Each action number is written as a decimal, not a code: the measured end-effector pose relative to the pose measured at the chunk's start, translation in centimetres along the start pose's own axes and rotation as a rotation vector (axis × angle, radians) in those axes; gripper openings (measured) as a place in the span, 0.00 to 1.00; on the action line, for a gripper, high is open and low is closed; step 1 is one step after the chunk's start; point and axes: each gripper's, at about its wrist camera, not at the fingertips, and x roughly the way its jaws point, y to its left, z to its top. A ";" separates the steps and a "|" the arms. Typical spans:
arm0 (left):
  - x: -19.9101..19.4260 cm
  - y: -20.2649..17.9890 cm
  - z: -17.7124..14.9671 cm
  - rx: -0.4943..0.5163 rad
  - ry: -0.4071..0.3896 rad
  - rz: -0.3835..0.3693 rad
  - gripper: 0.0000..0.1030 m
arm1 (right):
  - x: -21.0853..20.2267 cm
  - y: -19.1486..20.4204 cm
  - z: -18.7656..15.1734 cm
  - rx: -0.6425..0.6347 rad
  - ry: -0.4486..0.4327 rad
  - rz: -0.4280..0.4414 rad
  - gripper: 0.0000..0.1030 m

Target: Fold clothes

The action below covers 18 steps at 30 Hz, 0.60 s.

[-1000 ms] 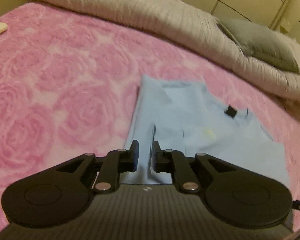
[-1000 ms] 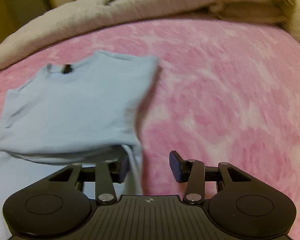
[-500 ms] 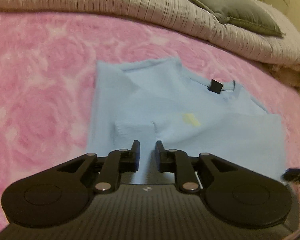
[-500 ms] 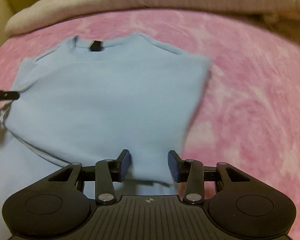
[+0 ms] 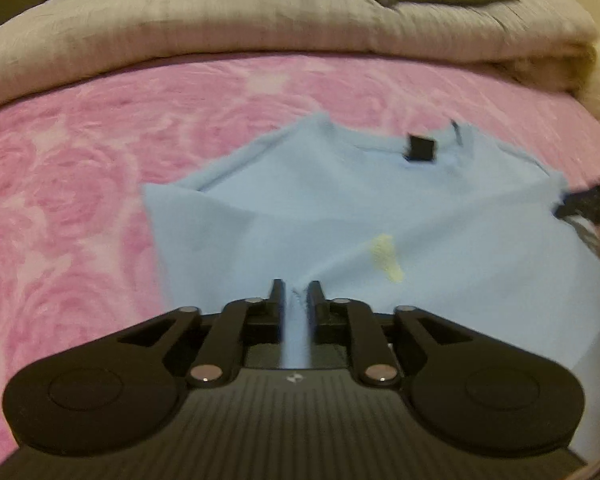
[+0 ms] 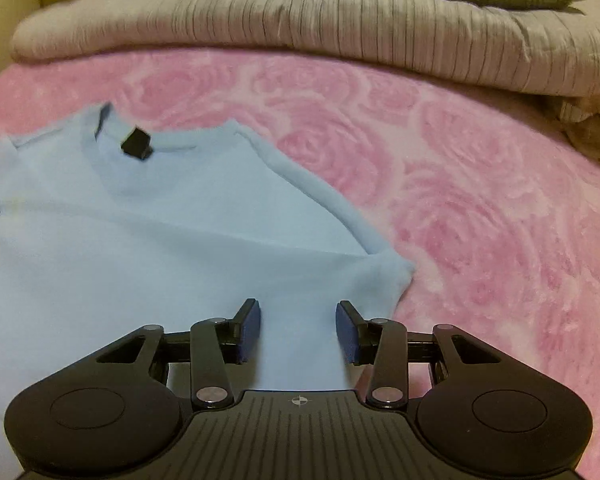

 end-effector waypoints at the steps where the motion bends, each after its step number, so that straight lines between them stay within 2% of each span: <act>1: -0.6 0.0 0.2 -0.002 -0.012 0.009 0.18 | -0.9 -0.2 -0.2 0.015 -0.002 -0.007 0.40; 2: -1.3 0.0 0.3 -0.004 -0.025 0.017 0.17 | -1.8 -0.4 -0.4 0.030 -0.004 -0.014 0.39; 4: -2.9 -0.4 0.5 -0.010 -0.059 0.083 0.14 | -3.6 -0.7 -0.8 0.060 -0.008 -0.028 0.39; 6: -4.0 -0.1 0.0 -0.042 -0.052 0.101 0.14 | -5.4 -1.1 -1.2 0.090 -0.012 -0.041 0.39; 7: -4.6 0.0 -0.2 -0.059 -0.048 0.108 0.14 | -6.3 -1.1 -1.5 0.102 -0.015 -0.038 0.39; 8: -5.2 0.2 -0.5 -0.075 -0.044 0.116 0.14 | -7.6 -0.4 -2.1 0.104 -0.022 0.002 0.39; 11: -6.9 -0.6 -2.1 -0.054 -0.022 0.081 0.13 | -10.6 2.5 -4.5 0.073 -0.014 0.089 0.39; 13: -8.1 -1.6 -3.5 -0.030 -0.008 0.002 0.11 | -11.7 4.8 -6.7 0.048 0.020 0.121 0.39; 16: -9.2 -2.8 -6.8 0.031 0.067 -0.026 0.08 | -12.1 6.8 -11.0 0.071 0.120 0.095 0.38; 18: -9.9 -2.1 -9.7 0.010 0.144 0.004 0.08 | -12.4 7.2 -14.1 0.089 0.194 0.045 0.38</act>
